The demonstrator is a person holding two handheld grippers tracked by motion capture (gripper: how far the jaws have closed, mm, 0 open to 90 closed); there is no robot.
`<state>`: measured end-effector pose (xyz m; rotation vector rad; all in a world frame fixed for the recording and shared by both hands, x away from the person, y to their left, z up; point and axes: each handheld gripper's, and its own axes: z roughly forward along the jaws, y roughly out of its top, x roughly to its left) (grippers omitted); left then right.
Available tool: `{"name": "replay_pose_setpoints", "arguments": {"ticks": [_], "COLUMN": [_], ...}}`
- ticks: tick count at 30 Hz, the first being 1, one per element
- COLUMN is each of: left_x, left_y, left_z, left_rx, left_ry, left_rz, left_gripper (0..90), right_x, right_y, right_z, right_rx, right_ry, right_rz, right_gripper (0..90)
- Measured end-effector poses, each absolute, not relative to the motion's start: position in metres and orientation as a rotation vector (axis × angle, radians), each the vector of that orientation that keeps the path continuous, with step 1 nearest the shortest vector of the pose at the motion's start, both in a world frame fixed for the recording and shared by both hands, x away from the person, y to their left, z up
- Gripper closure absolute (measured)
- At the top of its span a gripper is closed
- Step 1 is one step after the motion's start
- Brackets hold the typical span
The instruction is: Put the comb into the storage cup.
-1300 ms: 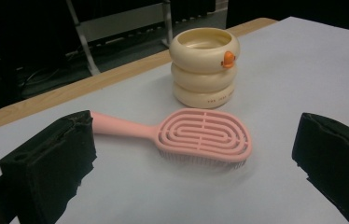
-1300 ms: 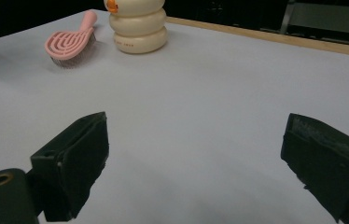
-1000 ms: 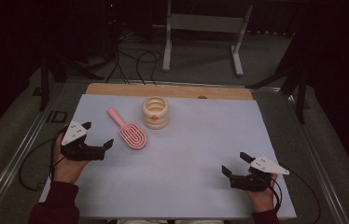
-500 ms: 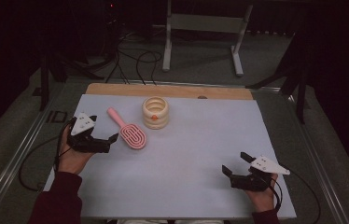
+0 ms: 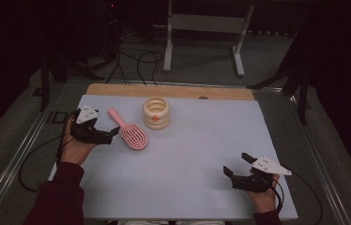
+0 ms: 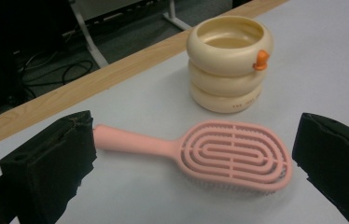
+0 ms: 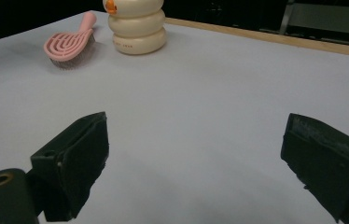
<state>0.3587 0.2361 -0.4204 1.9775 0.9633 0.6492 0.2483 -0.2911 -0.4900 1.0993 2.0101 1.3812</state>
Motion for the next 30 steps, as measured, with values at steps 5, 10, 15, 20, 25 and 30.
{"name": "replay_pose_setpoints", "arguments": {"ticks": [5,10,15,20,25,30], "left_x": [0.366,0.376,0.383,0.39,0.396,0.404], "left_y": [0.238,0.243,0.244,0.243,0.24,0.237], "left_z": [-0.421,-0.421,-0.422,-0.424,-0.426,-0.429], "left_rx": [1.983,1.967,1.959,1.96,1.965,1.959], "left_ry": [0.988,1.019,1.044,1.068,1.078,1.097], "left_rz": [0.642,0.633,0.627,0.613,0.601,0.584], "left_gripper": [0.0,0.0,0.0,0.0,0.0,0.0], "right_x": [0.248,0.248,0.248,0.249,0.249,0.249], "right_y": [-0.292,-0.292,-0.292,-0.292,-0.292,-0.292], "right_z": [-0.49,-0.49,-0.49,-0.49,-0.49,-0.49], "right_rx": [1.1,1.099,1.102,1.101,1.102,1.103], "right_ry": [2.011,2.01,2.008,2.009,2.009,2.008], "right_rz": [1.38,1.379,1.38,1.38,1.382,1.382], "right_gripper": [7.9,7.9,7.9,7.9,7.9,7.9]}}
